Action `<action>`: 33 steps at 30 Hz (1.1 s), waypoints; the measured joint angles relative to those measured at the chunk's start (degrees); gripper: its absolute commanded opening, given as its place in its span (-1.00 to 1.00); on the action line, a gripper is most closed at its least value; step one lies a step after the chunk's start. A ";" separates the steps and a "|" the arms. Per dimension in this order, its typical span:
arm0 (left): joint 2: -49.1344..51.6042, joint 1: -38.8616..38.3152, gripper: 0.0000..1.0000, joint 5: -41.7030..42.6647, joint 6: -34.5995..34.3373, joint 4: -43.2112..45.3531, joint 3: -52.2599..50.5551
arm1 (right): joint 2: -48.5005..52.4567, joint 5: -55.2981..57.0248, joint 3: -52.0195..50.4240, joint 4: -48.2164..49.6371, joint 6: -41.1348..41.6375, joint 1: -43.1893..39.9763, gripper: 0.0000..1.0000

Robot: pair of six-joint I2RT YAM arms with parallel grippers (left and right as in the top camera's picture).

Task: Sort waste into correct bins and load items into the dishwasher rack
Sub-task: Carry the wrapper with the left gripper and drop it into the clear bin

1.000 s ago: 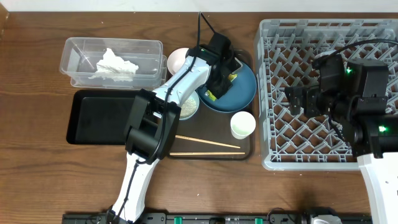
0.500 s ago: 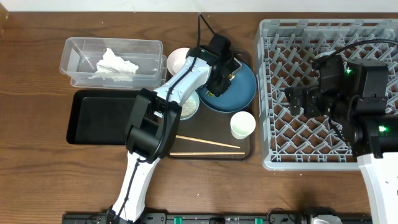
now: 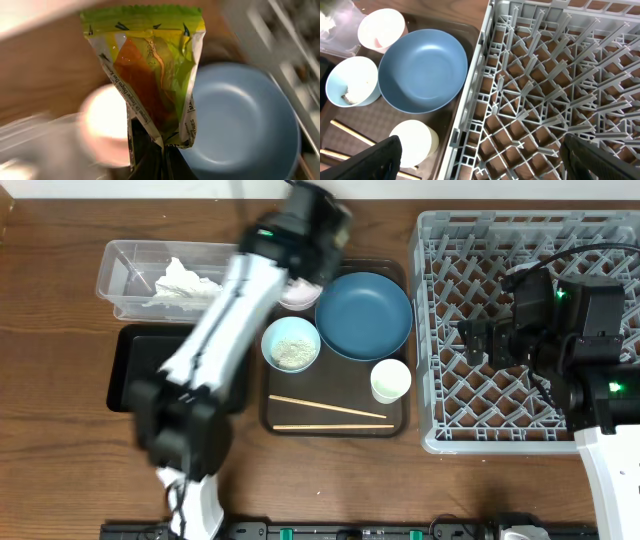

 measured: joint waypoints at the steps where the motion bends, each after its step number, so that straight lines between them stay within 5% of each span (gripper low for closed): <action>1: -1.46 1.55 -0.88 -1.49 -1.31 -0.55 0.48 | 0.00 0.00 0.00 0.00 0.00 0.00 0.99; 12: 0.04 16.57 -0.74 -10.51 -16.00 -2.29 -2.62 | 0.00 0.00 0.00 0.07 0.00 0.00 0.99; 17: 4.02 18.47 0.03 -10.97 -18.75 -1.90 -3.41 | 0.17 -0.02 0.00 0.24 0.00 0.00 0.99; 20: 5.77 18.51 0.27 -11.19 -19.87 -1.57 -3.61 | 0.61 -0.04 0.00 0.22 0.00 0.00 0.99; 33: 5.18 18.45 0.37 -5.88 -18.71 -3.56 -3.63 | 1.51 -1.14 0.00 0.31 0.00 0.00 0.99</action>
